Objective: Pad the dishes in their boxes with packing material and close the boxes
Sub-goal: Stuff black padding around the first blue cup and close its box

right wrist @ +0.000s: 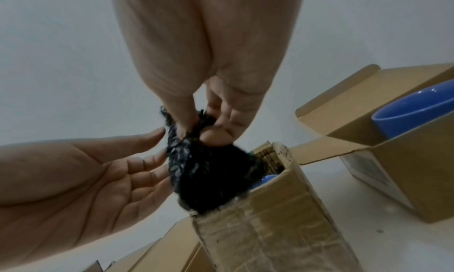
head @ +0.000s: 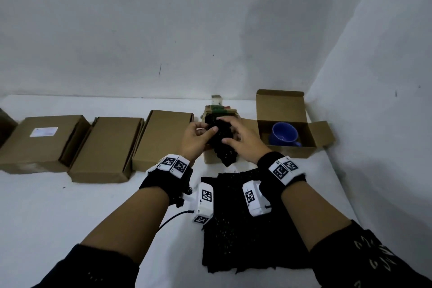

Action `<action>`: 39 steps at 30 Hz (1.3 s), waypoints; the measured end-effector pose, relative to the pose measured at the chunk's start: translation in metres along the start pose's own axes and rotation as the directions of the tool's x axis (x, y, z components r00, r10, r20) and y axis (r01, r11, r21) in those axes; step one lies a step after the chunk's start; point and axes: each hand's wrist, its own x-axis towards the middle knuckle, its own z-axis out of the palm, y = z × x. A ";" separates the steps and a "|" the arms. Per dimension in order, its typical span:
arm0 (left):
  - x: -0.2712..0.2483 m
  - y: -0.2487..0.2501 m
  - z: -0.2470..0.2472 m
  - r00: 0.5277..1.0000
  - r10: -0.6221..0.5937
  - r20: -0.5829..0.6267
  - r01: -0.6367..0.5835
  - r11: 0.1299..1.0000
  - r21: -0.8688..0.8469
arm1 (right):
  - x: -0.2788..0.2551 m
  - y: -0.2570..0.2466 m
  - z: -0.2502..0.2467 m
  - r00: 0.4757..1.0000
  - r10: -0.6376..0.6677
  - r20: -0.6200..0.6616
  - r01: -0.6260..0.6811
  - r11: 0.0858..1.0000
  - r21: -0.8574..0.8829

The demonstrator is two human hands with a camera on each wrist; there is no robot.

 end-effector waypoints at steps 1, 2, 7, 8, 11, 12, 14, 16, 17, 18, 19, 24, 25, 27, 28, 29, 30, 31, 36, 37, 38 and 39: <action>0.004 -0.002 -0.003 0.999 0.009 -0.031 -0.009 1.000 -0.001 | 0.007 0.004 0.001 0.998 -0.010 -0.064 0.006 0.998 -0.060; 0.008 -0.005 -0.007 0.998 0.018 -0.065 -0.017 1.000 0.018 | 0.014 0.008 0.003 0.990 -0.008 -0.141 -0.006 0.995 -0.097; 0.025 -0.028 -0.027 0.987 -0.043 -0.153 0.081 0.966 0.248 | 0.044 0.029 0.020 0.926 0.068 -0.372 -0.117 0.987 -0.113; 0.025 -0.032 -0.029 0.988 -0.065 -0.141 0.099 0.964 0.248 | 0.048 0.032 0.026 0.922 0.084 -0.378 -0.134 0.985 -0.108; 0.027 -0.040 -0.031 0.990 -0.115 -0.085 0.130 0.968 0.213 | 0.055 0.042 0.042 0.932 0.142 -0.334 -0.183 0.979 -0.095; 0.027 -0.042 -0.031 0.990 -0.129 -0.062 0.138 0.972 0.190 | 0.056 0.044 0.046 0.940 0.160 -0.300 -0.198 0.975 -0.100; 0.028 -0.045 -0.029 0.990 -0.138 -0.038 0.142 0.978 0.153 | 0.058 0.049 0.049 0.953 0.177 -0.246 -0.214 0.968 -0.131; 0.029 -0.048 -0.028 0.991 -0.130 -0.044 0.135 0.982 0.134 | 0.059 0.051 0.047 0.963 0.188 -0.192 -0.218 0.964 -0.150; 0.030 -0.049 -0.027 0.991 -0.123 -0.052 0.128 0.983 0.129 | 0.059 0.051 0.045 0.967 0.197 -0.162 -0.222 0.963 -0.156; 0.030 -0.050 -0.027 0.992 -0.114 -0.057 0.120 0.985 0.126 | 0.060 0.052 0.044 0.970 0.197 -0.142 -0.222 0.958 -0.182; 0.031 -0.052 -0.028 0.993 -0.104 -0.064 0.112 0.986 0.123 | 0.060 0.053 0.042 0.972 0.189 -0.139 -0.216 0.951 -0.223; 0.033 -0.053 -0.024 0.991 -0.094 -0.096 0.104 0.989 0.104 | 0.059 0.050 0.047 0.986 0.081 -0.144 -0.121 0.948 -0.294; 0.034 -0.054 -0.024 0.990 -0.100 -0.097 0.109 0.989 0.095 | 0.057 0.048 0.049 0.985 0.059 -0.163 -0.102 0.958 -0.269; 0.034 -0.054 -0.025 0.990 -0.105 -0.094 0.113 0.990 0.089 | 0.054 0.046 0.051 0.987 0.004 -0.164 -0.047 0.964 -0.260; 0.034 -0.054 -0.026 0.990 -0.105 -0.090 0.113 0.989 0.095 | 0.053 0.046 0.051 0.989 -0.037 -0.142 -0.006 0.957 -0.290; 0.034 -0.055 -0.027 0.991 -0.104 -0.084 0.112 0.989 0.097 | 0.051 0.048 0.051 0.991 -0.068 -0.114 0.027 0.944 -0.329; 0.034 -0.056 -0.027 0.991 -0.105 -0.081 0.112 0.989 0.099 | 0.049 0.049 0.051 0.993 -0.085 -0.087 0.048 0.931 -0.361; 0.034 -0.056 -0.027 0.991 -0.104 -0.080 0.112 0.989 0.100 | 0.048 0.049 0.051 0.994 -0.086 -0.063 0.056 0.923 -0.381; 0.034 -0.056 -0.029 0.991 -0.110 -0.071 0.116 0.990 0.084 | 0.038 0.047 0.048 0.994 0.037 0.107 0.012 0.904 -0.427; 0.035 -0.056 -0.029 0.992 -0.103 -0.070 0.109 0.990 0.090 | 0.039 0.047 0.047 0.990 0.055 0.128 0.014 0.874 -0.486; 0.034 -0.056 -0.028 0.993 -0.094 -0.067 0.101 0.990 0.100 | 0.040 0.048 0.048 0.989 0.063 0.134 0.021 0.837 -0.547; 0.034 -0.056 -0.028 0.994 -0.085 -0.067 0.092 0.990 0.109 | 0.041 0.048 0.049 0.989 0.063 0.131 0.028 0.802 -0.597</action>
